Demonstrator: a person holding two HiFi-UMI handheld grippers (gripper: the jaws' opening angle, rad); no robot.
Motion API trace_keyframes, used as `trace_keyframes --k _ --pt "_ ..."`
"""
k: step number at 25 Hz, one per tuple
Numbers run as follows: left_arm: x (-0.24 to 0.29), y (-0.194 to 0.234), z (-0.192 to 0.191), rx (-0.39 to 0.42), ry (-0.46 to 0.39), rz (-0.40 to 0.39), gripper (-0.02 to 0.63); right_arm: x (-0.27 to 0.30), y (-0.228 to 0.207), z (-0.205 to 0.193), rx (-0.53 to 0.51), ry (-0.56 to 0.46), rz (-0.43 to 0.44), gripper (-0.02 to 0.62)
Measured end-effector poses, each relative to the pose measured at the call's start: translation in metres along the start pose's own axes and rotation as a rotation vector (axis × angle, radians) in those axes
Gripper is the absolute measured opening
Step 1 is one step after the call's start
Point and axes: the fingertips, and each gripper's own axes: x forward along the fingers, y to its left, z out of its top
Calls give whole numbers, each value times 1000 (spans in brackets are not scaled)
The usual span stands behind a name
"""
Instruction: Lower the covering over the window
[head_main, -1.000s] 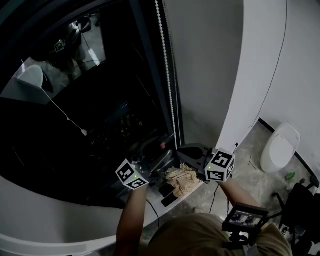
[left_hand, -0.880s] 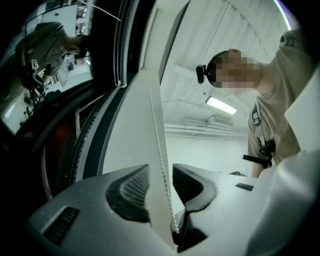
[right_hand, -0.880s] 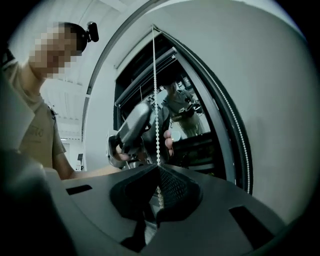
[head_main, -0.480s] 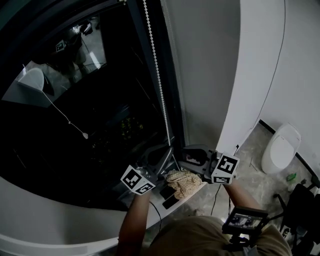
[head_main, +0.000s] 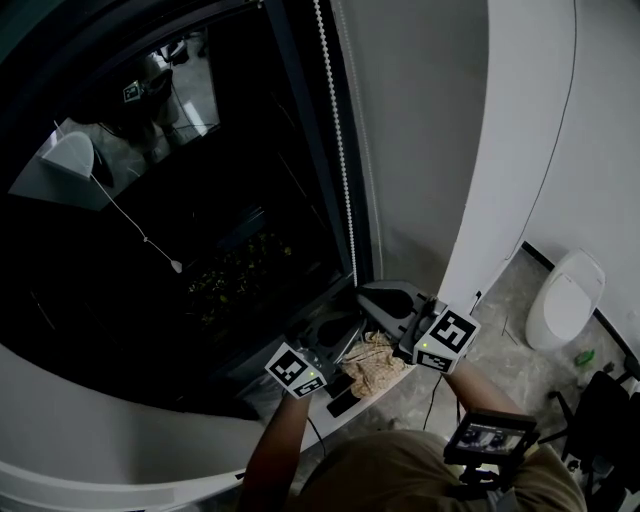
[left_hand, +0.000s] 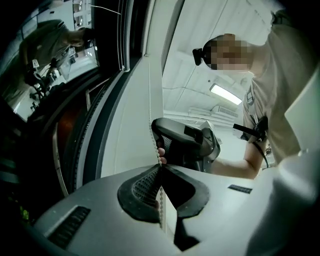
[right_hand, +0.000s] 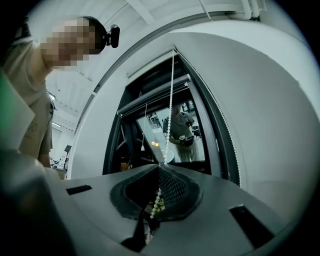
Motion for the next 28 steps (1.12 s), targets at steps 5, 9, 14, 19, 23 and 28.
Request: trace_keyframes --k 5,9,14,19,23,28 --pt "-8 4 9 -8 2 -9 21 5 4 -29 4 134 22 3" --pt "-12 9 9 24 84 -51 26 -4 -7 -56 118 147 2 3" --pt "-2 3 5 43 95 -78 26 -15 -11 0 164 -105 59 31" --pt "4 -4 2 44 89 -88 25 0 -6 9 68 -53 46 109" --pt "0 -2 1 29 82 -88 26 3 -9 5 123 -25 37 9" --pt "-19 22 49 -151 -137 -73 144 0 -4 -15 131 58 59 6"
